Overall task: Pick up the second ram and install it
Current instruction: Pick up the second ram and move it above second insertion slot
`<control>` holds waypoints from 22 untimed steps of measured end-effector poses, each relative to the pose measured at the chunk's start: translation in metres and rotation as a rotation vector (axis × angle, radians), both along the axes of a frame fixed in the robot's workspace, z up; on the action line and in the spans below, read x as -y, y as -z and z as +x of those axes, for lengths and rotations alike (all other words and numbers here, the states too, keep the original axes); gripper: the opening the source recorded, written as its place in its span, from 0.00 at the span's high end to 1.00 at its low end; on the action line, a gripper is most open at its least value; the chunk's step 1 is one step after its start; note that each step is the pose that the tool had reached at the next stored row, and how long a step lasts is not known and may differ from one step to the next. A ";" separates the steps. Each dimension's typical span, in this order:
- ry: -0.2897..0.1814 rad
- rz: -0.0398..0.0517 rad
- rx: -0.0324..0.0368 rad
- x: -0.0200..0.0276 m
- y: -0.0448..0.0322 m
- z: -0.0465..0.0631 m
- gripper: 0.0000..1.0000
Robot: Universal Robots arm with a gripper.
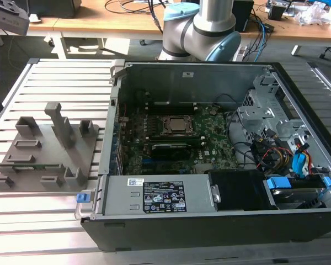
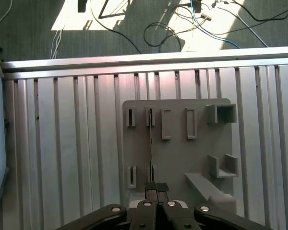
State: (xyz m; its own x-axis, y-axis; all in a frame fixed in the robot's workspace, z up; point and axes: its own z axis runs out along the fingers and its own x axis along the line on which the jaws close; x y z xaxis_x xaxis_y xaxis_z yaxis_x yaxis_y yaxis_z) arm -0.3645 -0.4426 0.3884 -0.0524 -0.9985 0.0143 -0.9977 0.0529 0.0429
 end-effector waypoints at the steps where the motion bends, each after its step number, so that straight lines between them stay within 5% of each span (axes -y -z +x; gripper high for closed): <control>1: 0.000 0.0000 0.0000 0.0000 0.0000 0.000 0.89; 3: 0.000 0.0000 0.0000 0.0000 0.0000 0.000 0.89; 4: 0.000 0.0000 -0.0001 0.0000 0.0000 0.000 0.76; 7: 0.001 0.0000 0.0000 0.0000 0.0000 0.000 0.70; 22: 0.001 0.0000 -0.0001 0.0000 0.0256 0.000 0.70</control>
State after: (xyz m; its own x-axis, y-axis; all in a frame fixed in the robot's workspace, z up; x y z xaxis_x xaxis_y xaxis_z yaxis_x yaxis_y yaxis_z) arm -0.3645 -0.4426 0.3627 -0.0531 -0.9985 0.0143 -0.9976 0.0536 0.0430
